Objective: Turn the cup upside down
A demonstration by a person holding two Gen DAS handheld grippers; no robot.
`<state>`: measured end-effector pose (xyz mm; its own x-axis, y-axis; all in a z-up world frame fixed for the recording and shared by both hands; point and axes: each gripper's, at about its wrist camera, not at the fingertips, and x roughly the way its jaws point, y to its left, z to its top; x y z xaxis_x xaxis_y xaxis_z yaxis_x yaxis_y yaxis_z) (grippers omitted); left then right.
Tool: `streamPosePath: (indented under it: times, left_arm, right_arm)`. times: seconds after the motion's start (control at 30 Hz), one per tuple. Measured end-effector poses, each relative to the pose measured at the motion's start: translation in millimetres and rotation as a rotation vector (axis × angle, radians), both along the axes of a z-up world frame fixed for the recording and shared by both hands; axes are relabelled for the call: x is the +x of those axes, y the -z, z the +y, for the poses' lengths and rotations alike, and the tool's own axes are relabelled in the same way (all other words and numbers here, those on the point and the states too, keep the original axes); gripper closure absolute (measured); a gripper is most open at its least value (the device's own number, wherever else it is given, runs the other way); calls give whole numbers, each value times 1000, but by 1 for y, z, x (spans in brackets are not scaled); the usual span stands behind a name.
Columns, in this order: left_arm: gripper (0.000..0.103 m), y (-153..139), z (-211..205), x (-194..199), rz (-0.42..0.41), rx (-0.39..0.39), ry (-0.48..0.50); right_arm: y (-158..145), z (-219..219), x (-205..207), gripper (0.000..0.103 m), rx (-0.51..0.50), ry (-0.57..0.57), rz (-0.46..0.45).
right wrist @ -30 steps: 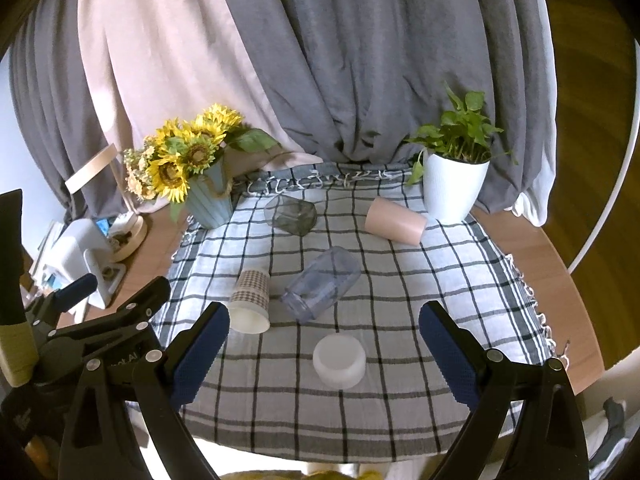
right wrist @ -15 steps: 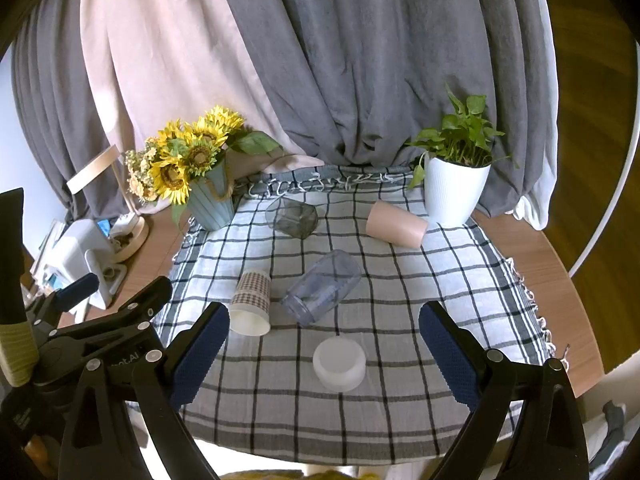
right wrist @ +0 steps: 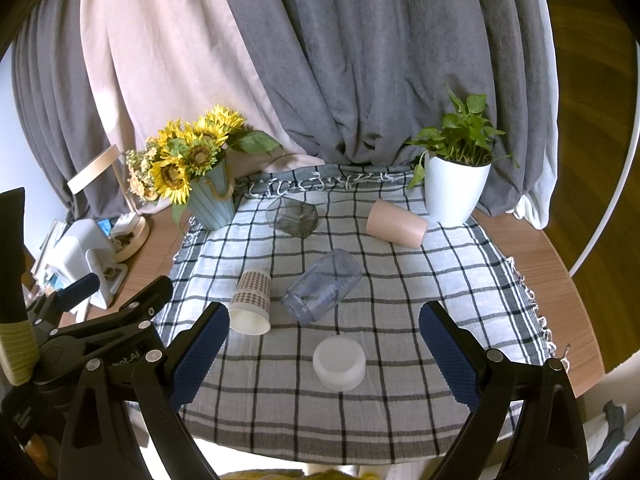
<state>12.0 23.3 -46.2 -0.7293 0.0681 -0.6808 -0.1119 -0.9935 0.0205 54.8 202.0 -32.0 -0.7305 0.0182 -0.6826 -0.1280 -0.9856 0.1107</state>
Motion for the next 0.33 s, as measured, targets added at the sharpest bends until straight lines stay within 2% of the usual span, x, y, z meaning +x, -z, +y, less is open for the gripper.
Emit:
streamPosePath:
  times: [0.33]
  left_arm:
    - [0, 0, 0, 0, -2, 0, -2]
  right_arm:
    - [0, 0, 0, 7, 0, 0, 0]
